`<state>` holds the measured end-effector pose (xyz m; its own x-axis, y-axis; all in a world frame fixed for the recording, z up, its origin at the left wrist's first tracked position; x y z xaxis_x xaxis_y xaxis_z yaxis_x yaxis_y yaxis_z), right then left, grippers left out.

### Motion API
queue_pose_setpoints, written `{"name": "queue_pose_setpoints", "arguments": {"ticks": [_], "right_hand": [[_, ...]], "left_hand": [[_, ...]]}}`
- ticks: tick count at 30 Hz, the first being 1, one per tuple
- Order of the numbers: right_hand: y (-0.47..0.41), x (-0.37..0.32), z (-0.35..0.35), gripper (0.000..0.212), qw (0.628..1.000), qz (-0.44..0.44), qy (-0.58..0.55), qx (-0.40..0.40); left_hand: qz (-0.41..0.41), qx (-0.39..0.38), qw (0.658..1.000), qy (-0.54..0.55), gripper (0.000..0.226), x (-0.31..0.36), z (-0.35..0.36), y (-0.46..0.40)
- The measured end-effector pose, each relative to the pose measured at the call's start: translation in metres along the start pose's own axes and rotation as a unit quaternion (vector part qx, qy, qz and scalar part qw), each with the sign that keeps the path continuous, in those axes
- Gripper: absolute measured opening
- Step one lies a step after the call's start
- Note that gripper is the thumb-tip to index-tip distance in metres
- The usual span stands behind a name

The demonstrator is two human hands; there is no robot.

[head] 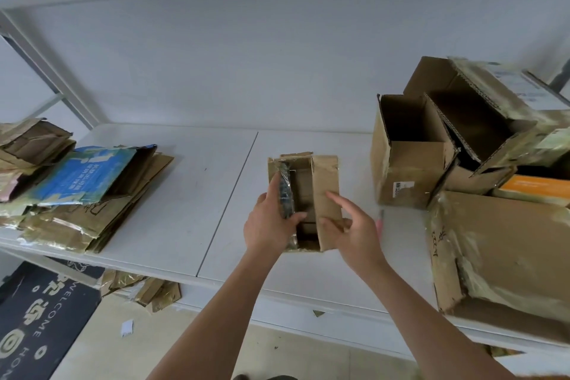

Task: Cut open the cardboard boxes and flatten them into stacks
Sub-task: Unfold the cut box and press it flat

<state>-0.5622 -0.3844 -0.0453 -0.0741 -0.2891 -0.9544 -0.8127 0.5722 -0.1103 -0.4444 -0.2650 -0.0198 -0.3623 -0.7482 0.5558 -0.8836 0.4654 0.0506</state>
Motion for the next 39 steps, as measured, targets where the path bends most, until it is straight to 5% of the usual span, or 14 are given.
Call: {"name": "queue_pose_setpoints", "arguments": {"ticks": [2,5,12,15,18,22,26,30,33,36,39], "right_hand": [[0.001,0.004,0.004,0.067,0.999,0.013,0.034,-0.024],[0.002,0.003,0.001,0.077,0.993,0.034,0.104,-0.043],[-0.002,0.008,0.002,0.070,0.996,0.074,0.027,-0.039],[-0.002,0.011,0.005,0.066,0.995,0.085,0.003,-0.057],[-0.005,0.012,0.007,0.064,0.993,0.069,0.057,-0.077],[-0.012,-0.015,0.004,0.067,0.937,0.009,0.347,-0.019],[-0.020,-0.041,-0.002,0.085,0.898,-0.133,0.401,0.124],[-0.025,-0.047,-0.005,0.070,0.855,-0.140,0.474,0.158],[-0.021,-0.036,-0.001,0.065,0.865,-0.103,0.474,0.130],[-0.011,-0.030,0.002,0.067,0.902,-0.058,0.423,0.065],[0.001,-0.019,0.002,0.060,0.912,0.004,0.410,-0.002]], "left_hand": [[-0.027,-0.003,0.999,-0.041,0.091,0.005,0.006,0.002],[-0.045,0.009,0.997,-0.062,0.063,0.010,0.010,0.002],[0.007,-0.126,0.984,0.127,0.006,-0.001,-0.016,-0.006],[-0.049,-0.149,0.952,0.263,0.025,-0.014,-0.029,0.001],[-0.082,-0.144,0.933,0.319,0.017,-0.026,-0.033,0.009],[-0.065,-0.090,0.963,0.245,0.013,-0.031,-0.039,0.005],[-0.009,-0.039,0.984,0.172,0.010,-0.015,-0.060,-0.002],[0.010,-0.020,0.991,0.132,0.008,0.001,-0.074,-0.007],[0.034,-0.021,0.995,0.096,0.023,0.004,-0.072,-0.009],[0.052,-0.104,0.983,0.139,0.064,0.002,-0.058,-0.003],[0.008,-0.136,0.978,0.157,0.070,-0.010,-0.041,-0.002]]}}
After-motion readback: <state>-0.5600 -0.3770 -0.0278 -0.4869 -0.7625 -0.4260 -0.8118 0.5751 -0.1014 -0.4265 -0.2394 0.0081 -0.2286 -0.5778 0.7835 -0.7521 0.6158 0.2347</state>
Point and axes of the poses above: each hand's wrist, its own y-axis away from the middle knuckle, its own z-axis out of the palm, x = y × z, the point moved 2 cm from there along -y, towards the middle knuckle, and after that the axes turned 2 degrees about -x, right-handed, at the moved point
